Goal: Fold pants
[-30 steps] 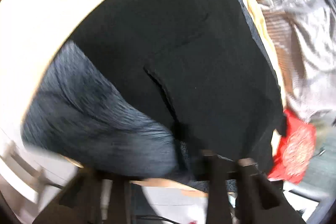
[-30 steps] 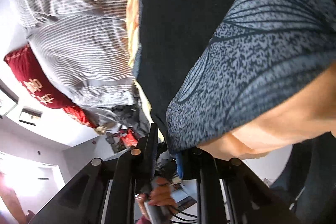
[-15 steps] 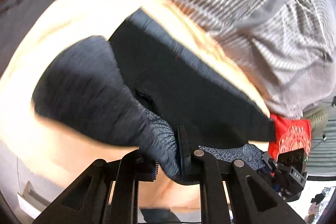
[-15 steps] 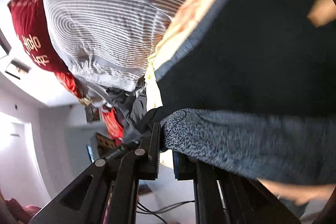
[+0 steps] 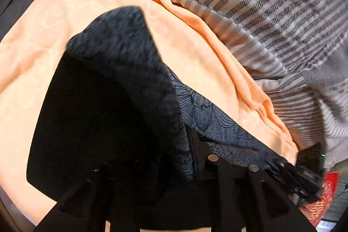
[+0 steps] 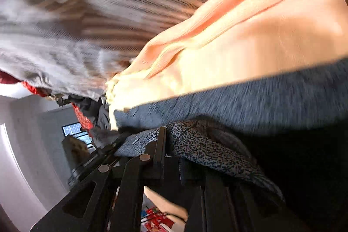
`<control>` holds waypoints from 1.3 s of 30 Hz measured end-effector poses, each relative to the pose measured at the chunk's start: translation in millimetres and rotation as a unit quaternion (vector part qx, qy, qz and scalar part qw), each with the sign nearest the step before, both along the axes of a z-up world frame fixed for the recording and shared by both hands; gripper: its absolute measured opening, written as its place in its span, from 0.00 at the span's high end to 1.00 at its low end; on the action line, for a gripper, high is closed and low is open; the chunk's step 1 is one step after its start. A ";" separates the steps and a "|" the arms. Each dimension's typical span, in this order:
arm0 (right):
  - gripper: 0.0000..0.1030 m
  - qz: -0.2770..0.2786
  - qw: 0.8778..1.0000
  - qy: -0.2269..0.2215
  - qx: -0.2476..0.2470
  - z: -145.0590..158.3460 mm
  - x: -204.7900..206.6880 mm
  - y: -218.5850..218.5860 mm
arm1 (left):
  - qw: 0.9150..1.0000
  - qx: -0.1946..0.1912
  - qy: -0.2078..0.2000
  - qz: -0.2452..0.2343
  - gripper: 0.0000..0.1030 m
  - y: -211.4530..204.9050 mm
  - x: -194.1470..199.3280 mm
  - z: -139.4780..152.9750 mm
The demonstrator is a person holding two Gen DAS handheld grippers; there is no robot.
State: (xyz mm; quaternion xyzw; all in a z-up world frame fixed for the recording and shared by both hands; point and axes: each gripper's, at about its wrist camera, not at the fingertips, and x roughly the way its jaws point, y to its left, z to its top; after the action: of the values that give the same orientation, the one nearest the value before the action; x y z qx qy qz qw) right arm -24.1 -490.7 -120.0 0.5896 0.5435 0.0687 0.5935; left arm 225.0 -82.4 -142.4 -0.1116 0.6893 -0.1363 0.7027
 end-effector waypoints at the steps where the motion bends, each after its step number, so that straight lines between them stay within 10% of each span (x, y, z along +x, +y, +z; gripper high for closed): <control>1: 0.90 0.000 1.000 0.000 0.004 -0.5 -0.9 0.9 | 1.000 -0.002 0.004 -0.003 0.74 1.9 -0.2 4.8; 4: 0.84 0.015 1.000 0.005 0.004 5.3 -1.1 -0.1 | 1.000 0.009 -0.009 -0.018 0.58 4.9 -5.8 31.6; 6: 0.63 0.020 1.000 0.001 -0.004 18.4 1.5 -4.4 | 0.997 0.046 -0.065 -0.008 0.16 10.7 -10.7 61.7; 8: 0.35 0.010 1.000 -0.020 -0.010 38.7 -0.1 -10.4 | 0.993 0.060 -0.103 -0.011 0.16 14.3 -16.5 83.2; 13: 0.35 0.036 0.998 -0.057 -0.018 70.7 -22.5 -5.4 | 0.986 0.115 -0.095 -0.069 0.16 -16.4 -25.9 56.2; 16: 0.36 0.089 0.994 0.004 -0.069 45.7 -37.6 4.3 | 0.981 0.155 -0.071 -0.089 0.16 -38.9 -27.8 9.0; 20: 0.65 0.041 0.996 0.014 -0.080 41.4 -56.8 -17.9 | 0.962 0.221 -0.090 -0.130 0.16 -62.5 -35.9 -5.1; 24: 0.25 -0.017 0.993 -0.030 -0.113 83.6 -90.0 -40.3 | 0.957 0.198 -0.098 -0.187 0.16 -76.1 -60.9 22.4; 32: 0.23 -0.150 0.981 0.021 -0.119 119.2 -251.7 -65.4 | 0.944 0.090 -0.060 -0.310 0.16 -133.7 -155.9 49.7; 39: 0.23 -0.290 0.938 0.105 -0.155 124.5 -416.8 -49.5 | 0.928 0.003 0.002 -0.372 0.16 -197.3 -235.8 30.5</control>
State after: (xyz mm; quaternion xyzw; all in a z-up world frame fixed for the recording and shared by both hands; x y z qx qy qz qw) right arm -440.9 -540.1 4.5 0.6264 0.4120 -0.2543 0.6109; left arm -10.8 -279.7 -111.8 0.1543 0.6834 -0.3854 0.6005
